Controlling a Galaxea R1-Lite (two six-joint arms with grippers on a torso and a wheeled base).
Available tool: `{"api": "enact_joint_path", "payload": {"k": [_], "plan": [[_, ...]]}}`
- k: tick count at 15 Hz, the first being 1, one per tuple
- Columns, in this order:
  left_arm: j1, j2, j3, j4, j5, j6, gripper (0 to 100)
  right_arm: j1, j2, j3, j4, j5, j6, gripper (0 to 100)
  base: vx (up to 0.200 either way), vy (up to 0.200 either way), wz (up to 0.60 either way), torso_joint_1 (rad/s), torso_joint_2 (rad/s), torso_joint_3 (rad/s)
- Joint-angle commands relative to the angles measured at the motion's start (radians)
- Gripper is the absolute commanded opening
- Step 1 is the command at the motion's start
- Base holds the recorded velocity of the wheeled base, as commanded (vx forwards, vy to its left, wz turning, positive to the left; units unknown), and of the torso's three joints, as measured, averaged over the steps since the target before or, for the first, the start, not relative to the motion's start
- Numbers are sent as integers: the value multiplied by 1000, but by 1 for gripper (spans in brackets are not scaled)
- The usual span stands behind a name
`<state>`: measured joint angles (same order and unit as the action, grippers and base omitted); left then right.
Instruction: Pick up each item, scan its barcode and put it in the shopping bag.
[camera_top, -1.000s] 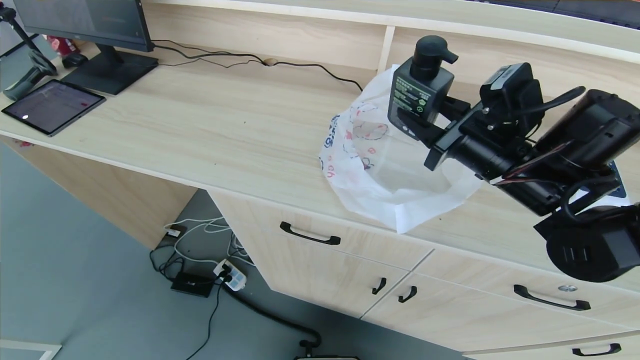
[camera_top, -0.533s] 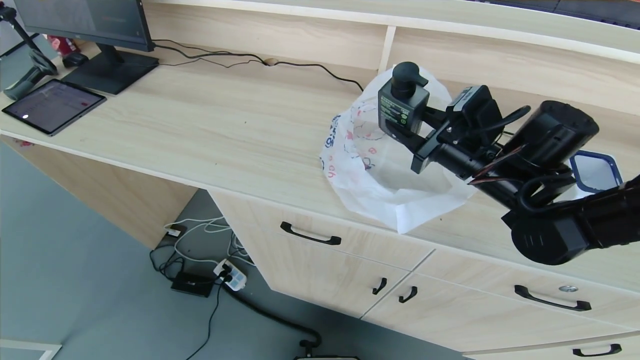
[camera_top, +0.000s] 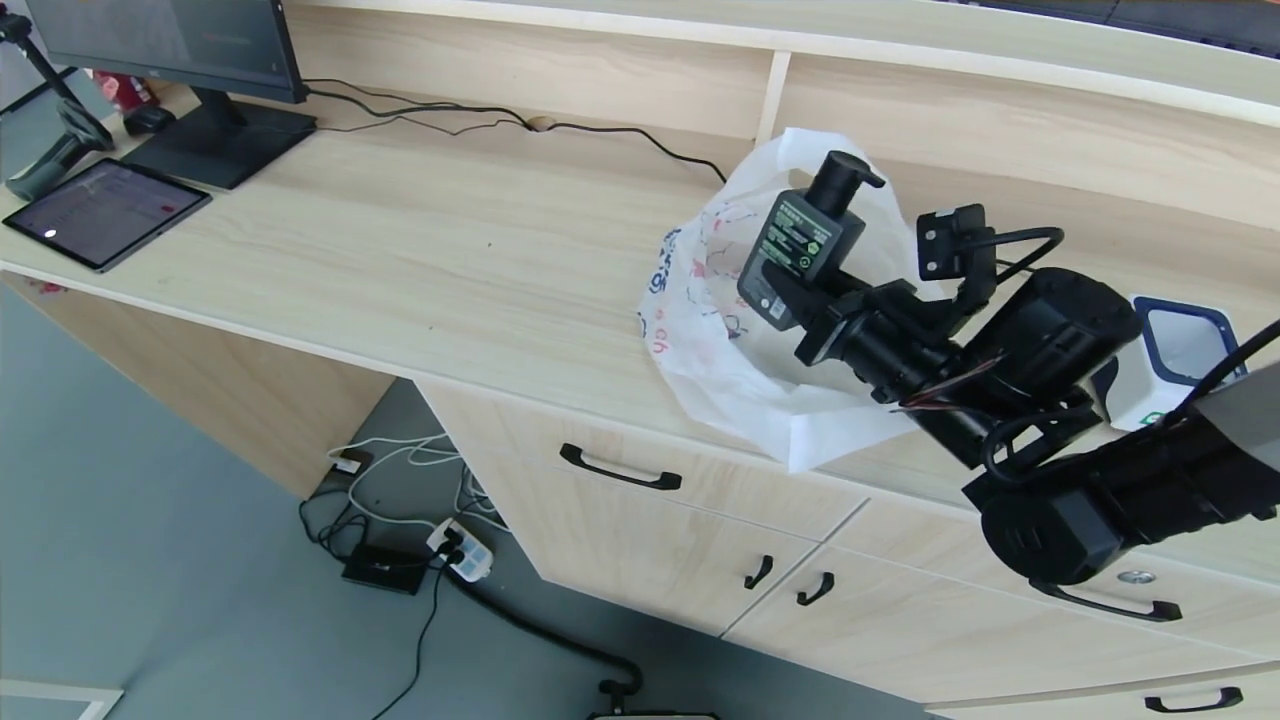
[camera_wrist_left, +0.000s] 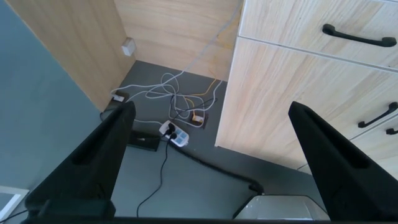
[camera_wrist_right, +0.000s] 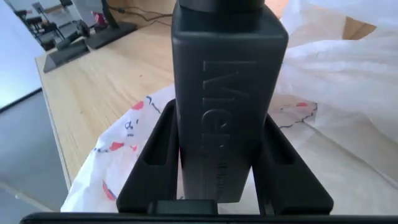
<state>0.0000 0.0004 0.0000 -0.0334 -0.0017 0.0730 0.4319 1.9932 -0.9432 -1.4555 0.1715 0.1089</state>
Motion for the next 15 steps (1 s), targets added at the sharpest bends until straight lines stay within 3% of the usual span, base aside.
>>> {"api": "enact_joint_path", "payload": {"k": [1,3,6,15], "plan": [[0,0,0,0,0,-1,100,18,29,-40,-3,-17,66,0,0,0,0,0,0,0],[0,0,0,0,0,-1,100,79,30,-37,3,-32,155,0,0,0,0,0,0,0],[0,0,0,0,0,-1,100,87,52,-35,6,-36,170,0,0,0,0,0,0,0],[0,0,0,1,-1,-1,100,-4,111,-54,15,-32,173,0,0,0,0,0,0,0]]}}
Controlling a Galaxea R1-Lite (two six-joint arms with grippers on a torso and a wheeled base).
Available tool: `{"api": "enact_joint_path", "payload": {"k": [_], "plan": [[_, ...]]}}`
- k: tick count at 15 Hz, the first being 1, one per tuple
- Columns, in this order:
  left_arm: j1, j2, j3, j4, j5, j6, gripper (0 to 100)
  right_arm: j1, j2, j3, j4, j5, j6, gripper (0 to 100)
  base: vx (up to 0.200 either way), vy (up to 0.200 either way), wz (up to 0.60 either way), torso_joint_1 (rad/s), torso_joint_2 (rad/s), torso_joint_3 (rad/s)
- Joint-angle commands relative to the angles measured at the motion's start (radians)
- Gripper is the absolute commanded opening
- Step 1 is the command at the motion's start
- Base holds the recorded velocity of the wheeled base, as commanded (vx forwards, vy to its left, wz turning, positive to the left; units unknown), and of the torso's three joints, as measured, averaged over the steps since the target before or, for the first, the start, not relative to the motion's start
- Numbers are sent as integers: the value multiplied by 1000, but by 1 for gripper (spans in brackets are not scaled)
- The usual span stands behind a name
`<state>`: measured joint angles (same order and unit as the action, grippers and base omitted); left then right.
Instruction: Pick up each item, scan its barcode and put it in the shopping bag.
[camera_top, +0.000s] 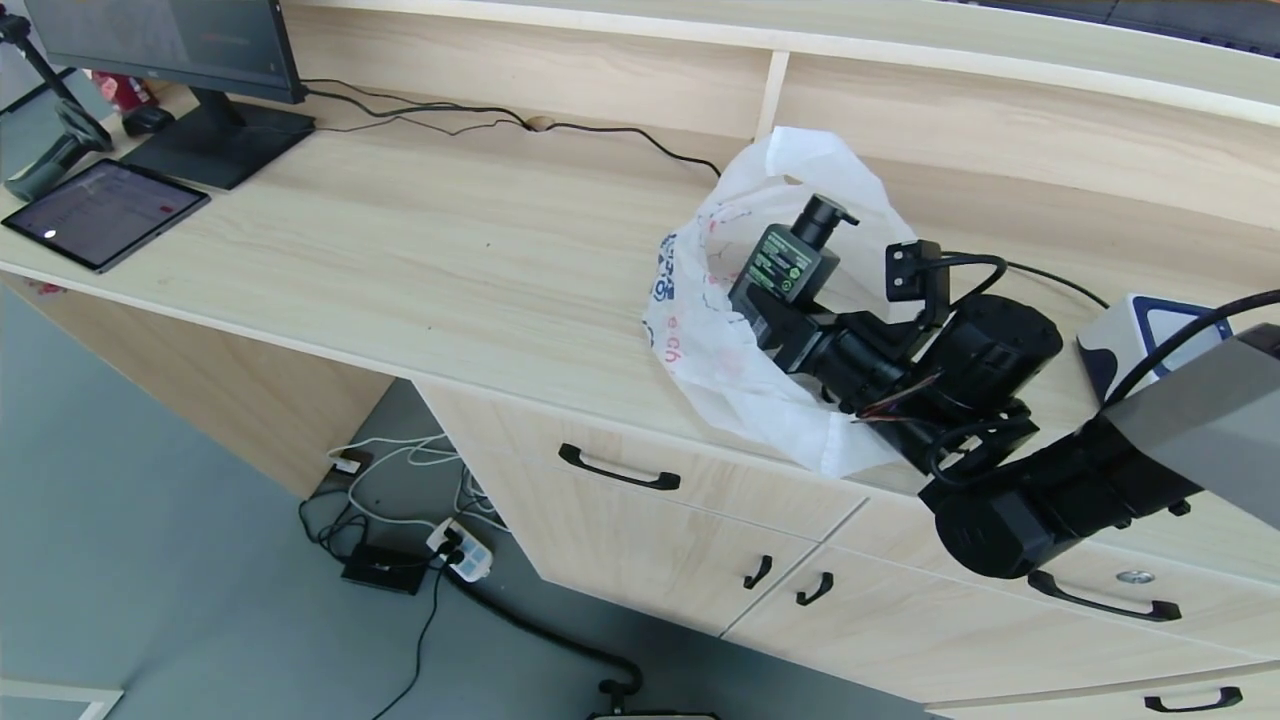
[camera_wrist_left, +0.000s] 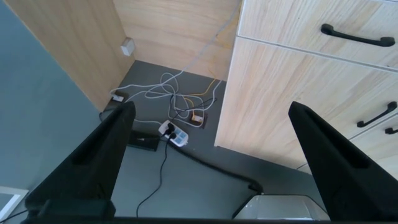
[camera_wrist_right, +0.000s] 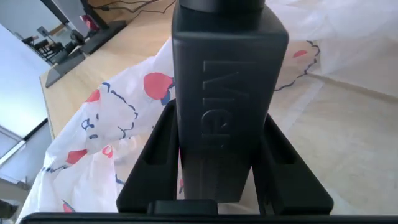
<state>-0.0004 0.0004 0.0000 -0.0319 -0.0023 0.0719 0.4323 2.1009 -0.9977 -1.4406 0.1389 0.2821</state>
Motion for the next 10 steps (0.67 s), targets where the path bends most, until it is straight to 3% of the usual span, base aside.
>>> {"api": "enact_joint_path", "payload": {"k": [1,2,3,10], "plan": [[-1,0,0,0,1,0,100,-4,4,1,0,1,-3,0,0,0,0,0,0,0],[0,0,0,0,-1,2,100,-4,4,-1,0,1,-3,0,0,0,0,0,0,0],[-1,0,0,-2,-1,2,100,-4,4,-9,0,1,-3,100,0,0,0,0,0,0],[-1,0,0,-5,-1,9,100,-34,-5,-42,-9,-2,-66,100,0,0,0,0,0,0]]}}
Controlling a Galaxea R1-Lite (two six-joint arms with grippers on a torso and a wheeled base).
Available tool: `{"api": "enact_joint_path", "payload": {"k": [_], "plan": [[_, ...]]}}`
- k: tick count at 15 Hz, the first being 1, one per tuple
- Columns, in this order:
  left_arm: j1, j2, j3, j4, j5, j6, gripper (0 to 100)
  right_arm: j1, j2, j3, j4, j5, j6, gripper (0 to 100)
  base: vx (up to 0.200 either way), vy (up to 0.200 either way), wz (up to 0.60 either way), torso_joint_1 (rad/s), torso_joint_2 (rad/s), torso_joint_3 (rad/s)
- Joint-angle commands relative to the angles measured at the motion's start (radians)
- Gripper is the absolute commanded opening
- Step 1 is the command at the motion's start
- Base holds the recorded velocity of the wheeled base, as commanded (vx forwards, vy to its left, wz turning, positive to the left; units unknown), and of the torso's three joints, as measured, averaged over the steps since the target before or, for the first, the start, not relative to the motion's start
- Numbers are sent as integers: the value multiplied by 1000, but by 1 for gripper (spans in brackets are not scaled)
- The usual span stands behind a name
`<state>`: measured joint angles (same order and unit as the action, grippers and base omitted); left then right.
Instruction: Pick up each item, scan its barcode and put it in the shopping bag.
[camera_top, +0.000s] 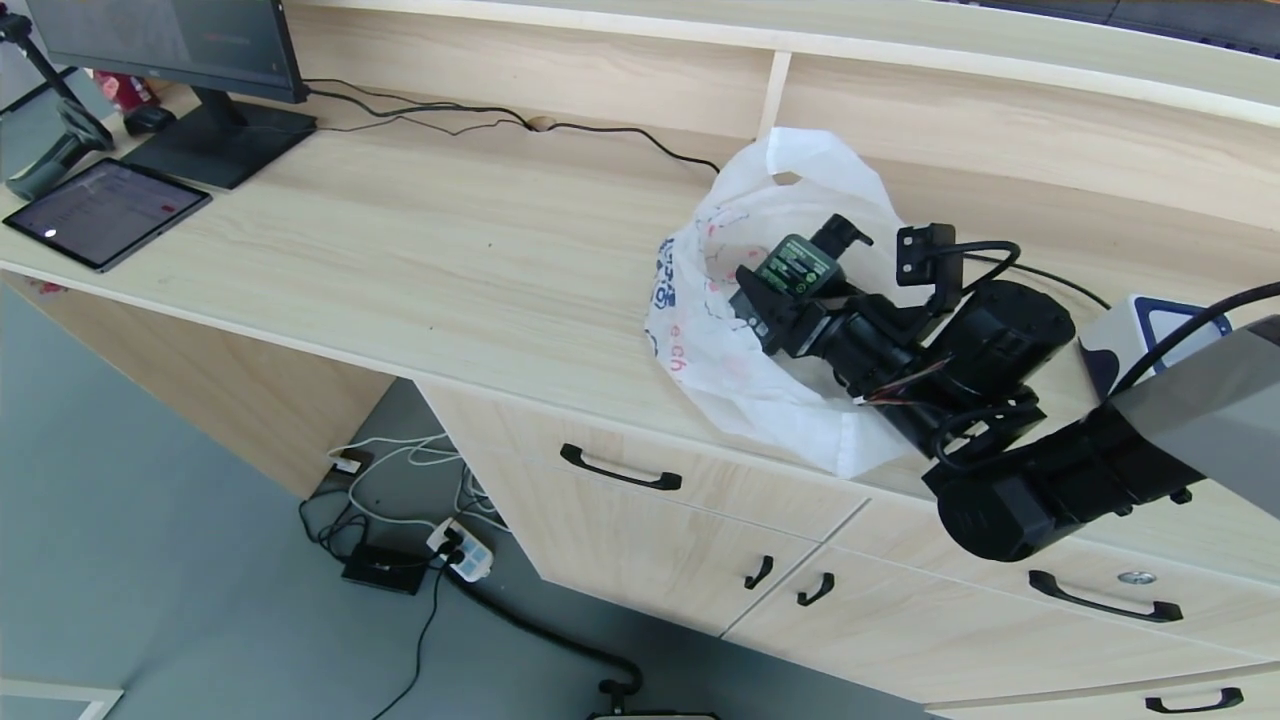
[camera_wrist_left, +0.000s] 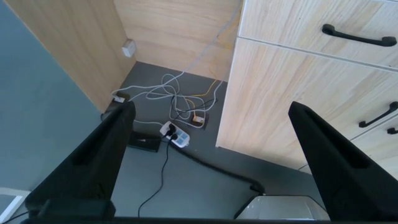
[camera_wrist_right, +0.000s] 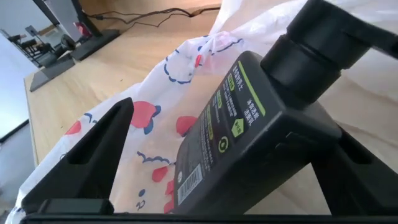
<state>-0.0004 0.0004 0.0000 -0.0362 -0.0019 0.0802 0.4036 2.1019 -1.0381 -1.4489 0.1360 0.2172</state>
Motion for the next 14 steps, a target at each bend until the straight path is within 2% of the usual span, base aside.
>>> {"api": "enact_joint_path", "payload": {"k": [1,4,5,10,14], "plan": [[-1,0,0,-2,3,15,100,-16,-14,-3,-1,1,-9,100,0,0,0,0,0,0],[0,0,0,-2,3,21,100,-66,-20,-59,2,4,-110,100,0,0,0,0,0,0],[0,0,0,4,5,10,100,-68,-22,-76,7,2,-114,100,0,0,0,0,0,0],[0,0,0,7,5,7,100,-97,-23,-155,15,1,-213,100,0,0,0,0,0,0],[0,0,0,9,5,7,100,-94,-74,-169,15,8,-288,100,0,0,0,0,0,0]]}}
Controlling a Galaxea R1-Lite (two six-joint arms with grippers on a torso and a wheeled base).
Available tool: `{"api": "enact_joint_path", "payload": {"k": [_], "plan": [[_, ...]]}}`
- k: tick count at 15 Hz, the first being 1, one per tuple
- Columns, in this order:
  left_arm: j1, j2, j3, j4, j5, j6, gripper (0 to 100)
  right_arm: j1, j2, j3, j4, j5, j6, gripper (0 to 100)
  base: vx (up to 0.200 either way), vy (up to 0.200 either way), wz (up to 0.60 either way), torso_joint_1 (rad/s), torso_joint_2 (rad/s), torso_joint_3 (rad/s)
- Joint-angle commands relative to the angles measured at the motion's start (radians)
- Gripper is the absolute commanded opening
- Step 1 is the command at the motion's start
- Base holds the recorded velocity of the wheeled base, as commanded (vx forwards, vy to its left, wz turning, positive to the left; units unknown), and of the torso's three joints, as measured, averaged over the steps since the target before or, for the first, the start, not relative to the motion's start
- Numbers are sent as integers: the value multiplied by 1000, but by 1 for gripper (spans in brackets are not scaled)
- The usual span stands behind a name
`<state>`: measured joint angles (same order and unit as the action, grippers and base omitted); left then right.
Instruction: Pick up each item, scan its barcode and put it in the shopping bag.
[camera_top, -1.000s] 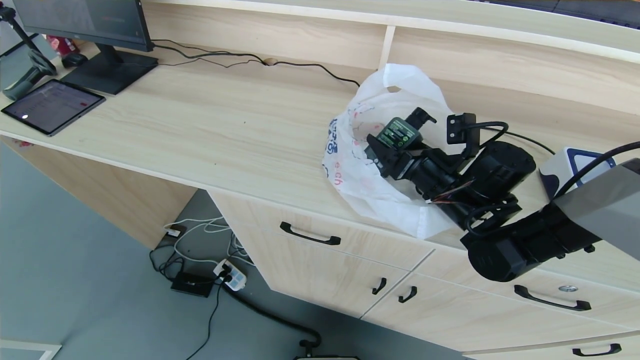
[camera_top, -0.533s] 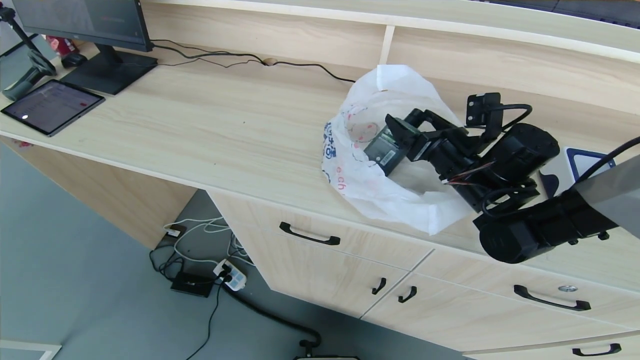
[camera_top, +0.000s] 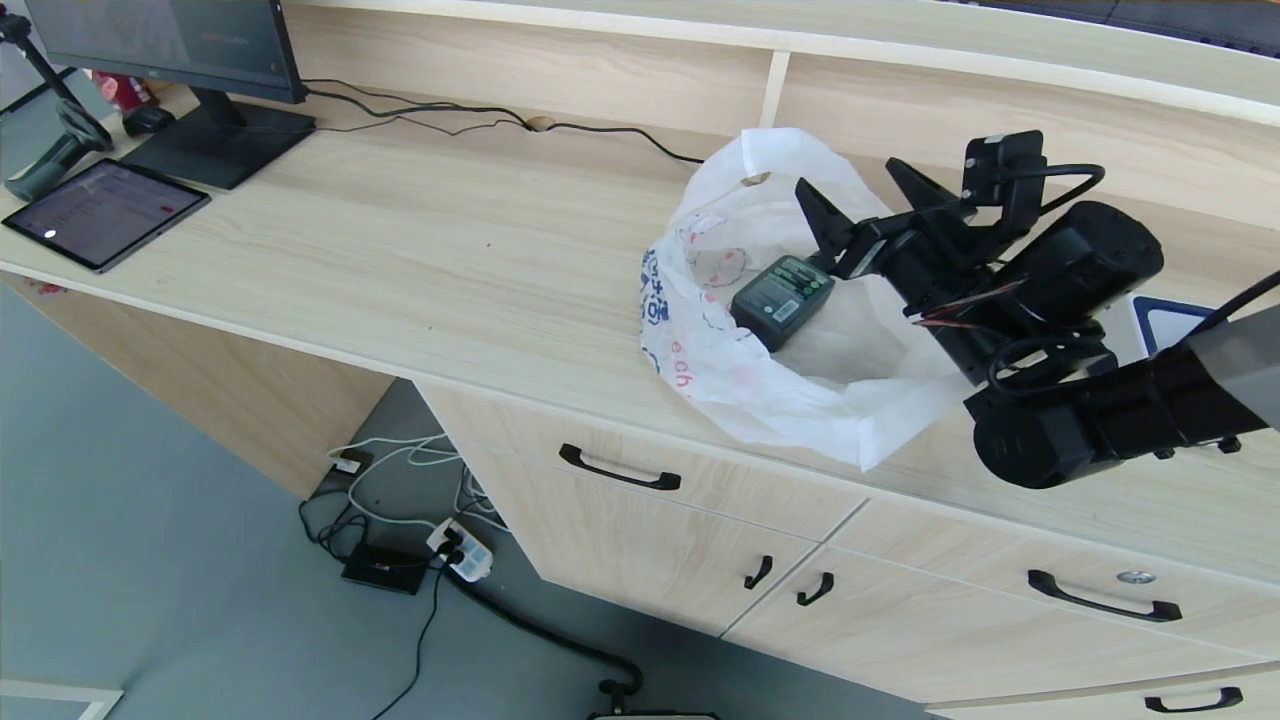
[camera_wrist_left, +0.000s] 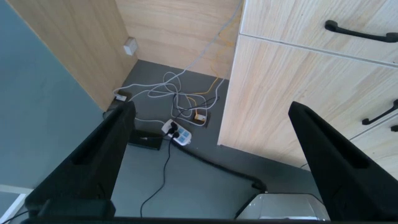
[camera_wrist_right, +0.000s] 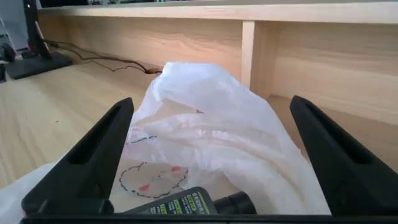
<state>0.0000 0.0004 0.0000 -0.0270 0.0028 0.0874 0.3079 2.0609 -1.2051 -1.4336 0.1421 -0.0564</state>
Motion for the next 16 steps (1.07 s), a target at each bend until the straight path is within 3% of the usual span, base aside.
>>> {"api": "enact_joint_path", "payload": {"k": [1,4,7,16], "plan": [[0,0,0,-1,0,2,100,7,-62,4,-2,4,-54,100,0,0,0,0,0,0],[0,0,0,-1,0,2,100,74,-162,70,5,5,-82,100,0,0,0,0,0,0],[-2,0,0,1,0,2,100,76,-232,185,-2,39,-89,100,0,0,0,0,0,0],[0,0,0,1,0,0,100,62,-268,239,-42,62,-83,100,0,0,-600,-1,2,-1]]}}
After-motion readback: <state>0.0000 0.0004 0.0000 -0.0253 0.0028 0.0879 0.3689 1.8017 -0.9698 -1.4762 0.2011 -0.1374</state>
